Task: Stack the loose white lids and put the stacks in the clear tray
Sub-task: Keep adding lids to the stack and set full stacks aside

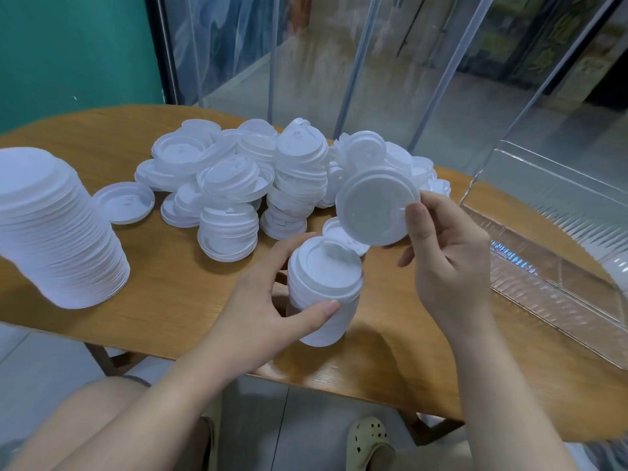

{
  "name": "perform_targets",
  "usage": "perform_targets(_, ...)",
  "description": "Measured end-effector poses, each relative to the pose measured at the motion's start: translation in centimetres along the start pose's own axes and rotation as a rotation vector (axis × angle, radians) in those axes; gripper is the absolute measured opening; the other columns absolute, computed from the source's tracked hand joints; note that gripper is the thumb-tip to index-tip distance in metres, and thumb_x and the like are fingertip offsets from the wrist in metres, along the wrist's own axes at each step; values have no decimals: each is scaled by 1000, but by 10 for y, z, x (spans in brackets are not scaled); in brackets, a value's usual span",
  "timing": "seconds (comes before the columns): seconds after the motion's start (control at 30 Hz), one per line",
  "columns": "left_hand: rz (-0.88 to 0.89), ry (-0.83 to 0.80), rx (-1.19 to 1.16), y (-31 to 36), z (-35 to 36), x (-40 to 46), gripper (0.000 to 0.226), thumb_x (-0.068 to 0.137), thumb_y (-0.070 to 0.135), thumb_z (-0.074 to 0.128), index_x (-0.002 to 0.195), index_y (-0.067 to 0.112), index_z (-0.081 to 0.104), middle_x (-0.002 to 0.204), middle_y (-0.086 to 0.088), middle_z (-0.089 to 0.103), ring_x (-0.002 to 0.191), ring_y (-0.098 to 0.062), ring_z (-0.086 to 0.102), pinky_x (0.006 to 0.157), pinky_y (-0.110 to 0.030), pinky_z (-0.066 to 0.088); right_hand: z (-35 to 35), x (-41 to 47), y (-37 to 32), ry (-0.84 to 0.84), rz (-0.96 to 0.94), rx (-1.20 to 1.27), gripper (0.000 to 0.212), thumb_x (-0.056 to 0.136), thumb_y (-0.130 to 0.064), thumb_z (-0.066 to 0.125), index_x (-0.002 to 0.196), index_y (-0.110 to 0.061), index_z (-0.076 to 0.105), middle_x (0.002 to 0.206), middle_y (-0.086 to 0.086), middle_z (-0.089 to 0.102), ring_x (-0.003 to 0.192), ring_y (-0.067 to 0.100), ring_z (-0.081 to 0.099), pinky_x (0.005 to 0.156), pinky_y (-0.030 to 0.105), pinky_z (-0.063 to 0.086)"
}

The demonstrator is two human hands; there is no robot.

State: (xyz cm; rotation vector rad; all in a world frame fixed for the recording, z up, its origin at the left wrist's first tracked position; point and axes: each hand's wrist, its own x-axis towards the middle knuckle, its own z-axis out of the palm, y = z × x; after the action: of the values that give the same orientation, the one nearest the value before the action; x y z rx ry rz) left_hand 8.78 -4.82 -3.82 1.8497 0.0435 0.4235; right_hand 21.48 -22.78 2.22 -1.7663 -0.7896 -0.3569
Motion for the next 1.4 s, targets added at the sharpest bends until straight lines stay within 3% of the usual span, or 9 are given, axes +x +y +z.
perform_targets(0.2, -1, 14, -8, 0, 3, 2, 69, 71, 54, 78, 134, 55, 50, 129, 22, 63, 120, -8, 61, 92, -23, 56, 6, -4, 0, -129, 198, 156, 37, 109, -25, 48, 79, -10, 63, 51, 18, 52, 40, 13, 47, 47, 17, 37)
perform_targets(0.37, 0, 26, 7, -1, 6, 3, 71, 72, 54, 78, 137, 54, 49, 128, 22, 64, 119, -9, 62, 95, -32, 57, 15, -3, 3, -236, 375, 184, 46, 109, -28, 52, 76, 4, 60, 44, 7, 46, 40, 22, 41, 45, 19, 33)
perform_targets(0.47, 5, 30, 9, 0, 7, 4, 71, 71, 54, 78, 135, 57, 49, 128, 23, 64, 118, -9, 63, 95, -32, 58, 15, -3, 1, -249, 381, 201, 50, 106, -31, 57, 67, 0, 55, 45, 5, 42, 42, 22, 38, 47, 23, 33)
perform_targets(0.6, 22, 24, 11, 0, 7, 6, 71, 71, 55, 80, 136, 58, 52, 130, 26, 65, 119, -10, 63, 98, -34, 56, 18, -5, -1, -265, 387, 193, 58, 105, -31, 60, 73, 15, 48, 53, 9, 33, 50, 22, 31, 50, 29, 26)
perform_targets(0.77, 41, 20, 15, -4, 8, 7, 82, 71, 56, 80, 146, 38, 52, 135, 26, 62, 127, -9, 59, 106, -30, 48, 19, -5, 3, -257, 439, 168, 35, 102, -30, 65, 75, -12, 76, 50, -11, 45, 46, 8, 34, 51, 25, 28)
perform_targets(0.93, 32, 5, -36, -4, 9, 9, 83, 72, 56, 79, 147, 39, 49, 139, 28, 59, 133, 1, 53, 103, -14, 43, 20, -6, 5, -285, 437, 249, 29, 96, -41, 68, 90, -16, 81, 66, 22, 60, 59, 20, 47, 57, 36, 34)
perform_targets(1.07, -3, 27, -49, -7, 11, 8, 98, 67, 62, 80, 153, 40, 40, 142, 32, 54, 135, 4, 49, 108, -30, 48, 18, -7, 8, -273, 418, 237, 22, 100, -33, 67, 92, -18, 81, 63, 0, 66, 54, 11, 50, 53, 25, 37)
perform_targets(1.27, -3, 39, -113, -3, 13, 8, 76, 68, 55, 82, 137, 36, 54, 129, 20, 65, 121, -8, 62, 89, -12, 49, 20, -9, 12, -287, 351, 217, 25, 95, -47, 66, 94, -26, 80, 78, 29, 65, 63, 23, 50, 60, 42, 36)
perform_targets(1.4, -6, 38, -133, -3, 13, 8, 76, 67, 51, 83, 135, 32, 55, 126, 18, 66, 119, -9, 63, 85, -11, 50, 21, -10, 15, -292, 314, 185, 27, 95, -45, 63, 91, -24, 79, 72, 31, 55, 59, 22, 40, 56, 40, 30)
